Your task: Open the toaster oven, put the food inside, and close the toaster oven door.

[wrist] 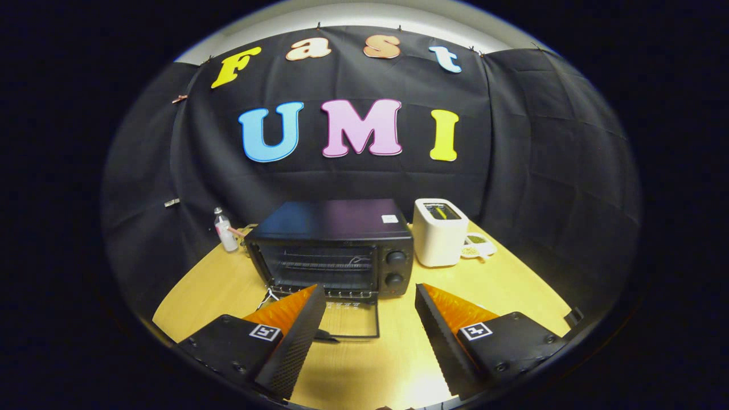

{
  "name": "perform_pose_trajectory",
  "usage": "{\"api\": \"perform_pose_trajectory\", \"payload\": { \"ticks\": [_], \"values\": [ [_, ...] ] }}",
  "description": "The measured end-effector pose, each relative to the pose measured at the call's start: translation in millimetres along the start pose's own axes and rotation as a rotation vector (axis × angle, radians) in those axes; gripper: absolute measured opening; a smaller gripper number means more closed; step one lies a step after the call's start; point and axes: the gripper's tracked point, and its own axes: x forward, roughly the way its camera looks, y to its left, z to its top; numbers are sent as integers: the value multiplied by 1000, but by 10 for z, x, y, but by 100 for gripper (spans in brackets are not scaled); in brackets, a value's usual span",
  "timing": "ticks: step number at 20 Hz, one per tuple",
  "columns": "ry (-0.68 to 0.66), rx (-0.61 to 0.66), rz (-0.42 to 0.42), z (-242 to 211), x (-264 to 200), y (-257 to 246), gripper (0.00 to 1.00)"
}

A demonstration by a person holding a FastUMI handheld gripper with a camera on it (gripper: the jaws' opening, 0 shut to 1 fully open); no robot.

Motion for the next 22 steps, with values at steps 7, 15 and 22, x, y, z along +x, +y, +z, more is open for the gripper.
{"api": "perform_pose_trajectory", "payload": {
  "ticks": [7,15,22],
  "values": [
    [-8,19,-49,309,108,-964,98],
    [140,62,11,17,345,-2034,97],
    [439,235,154,-930,316,-2438,99]
  ]
}}
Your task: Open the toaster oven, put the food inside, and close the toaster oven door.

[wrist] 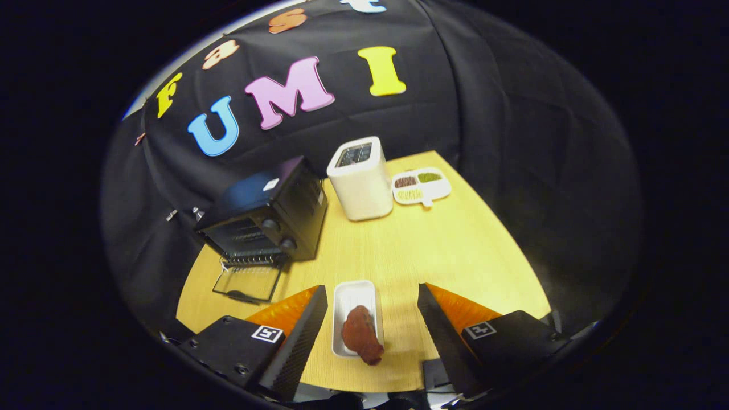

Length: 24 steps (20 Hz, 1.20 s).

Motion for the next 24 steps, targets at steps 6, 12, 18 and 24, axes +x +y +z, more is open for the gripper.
{"api": "perform_pose_trajectory", "payload": {
  "ticks": [6,12,18,24],
  "values": [
    [217,88,104,-602,148,-117,97],
    [377,236,172,-934,262,-15,83],
    [425,304,215,-997,333,-8,53],
    [442,383,230,-985,399,-73,23]
  ]
}}
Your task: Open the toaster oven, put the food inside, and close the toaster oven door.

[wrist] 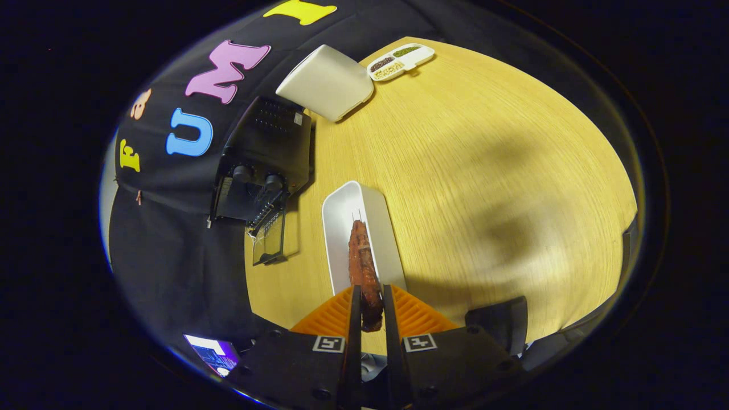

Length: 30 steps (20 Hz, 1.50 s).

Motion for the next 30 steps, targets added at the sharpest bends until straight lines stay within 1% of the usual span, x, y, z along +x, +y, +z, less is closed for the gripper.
{"api": "perform_pose_trajectory", "payload": {
  "ticks": [1,3,5,8,11,14,16,19,24,27,30],
  "values": [
    [-2,6,10,3,1,16,19],
    [-7,-2,18,-27,-76,38,15],
    [-30,-9,10,63,-100,38,13],
    [-66,39,37,235,-215,183,12],
    [-113,29,52,346,-387,402,13],
    [-148,20,67,296,-516,707,12],
    [-168,24,92,173,-525,991,13],
    [-201,24,118,-65,-422,1422,12],
    [-275,71,143,-397,-75,2069,13],
    [-334,75,150,-485,159,2405,12],
    [-399,77,161,-430,427,2695,12]
  ]
}}
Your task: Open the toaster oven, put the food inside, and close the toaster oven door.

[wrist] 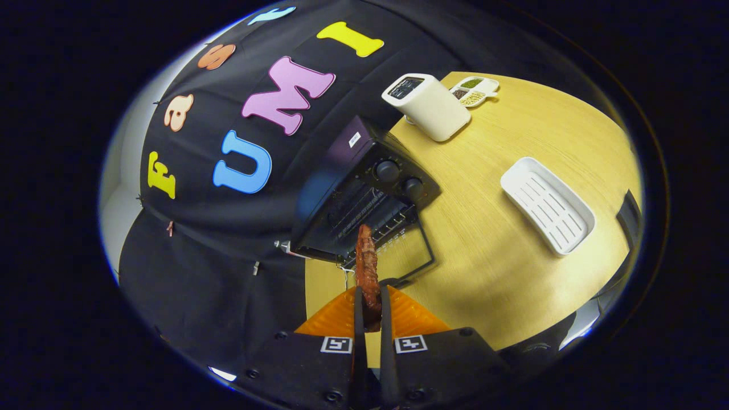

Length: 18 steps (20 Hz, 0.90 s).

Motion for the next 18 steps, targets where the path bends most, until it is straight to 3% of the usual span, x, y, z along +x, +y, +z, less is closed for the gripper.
{"api": "perform_pose_trajectory", "payload": {
  "ticks": [11,18],
  "values": [
    [-130,16,38,137,1455,288,12],
    [-231,14,68,317,2054,263,12]
  ]
}}
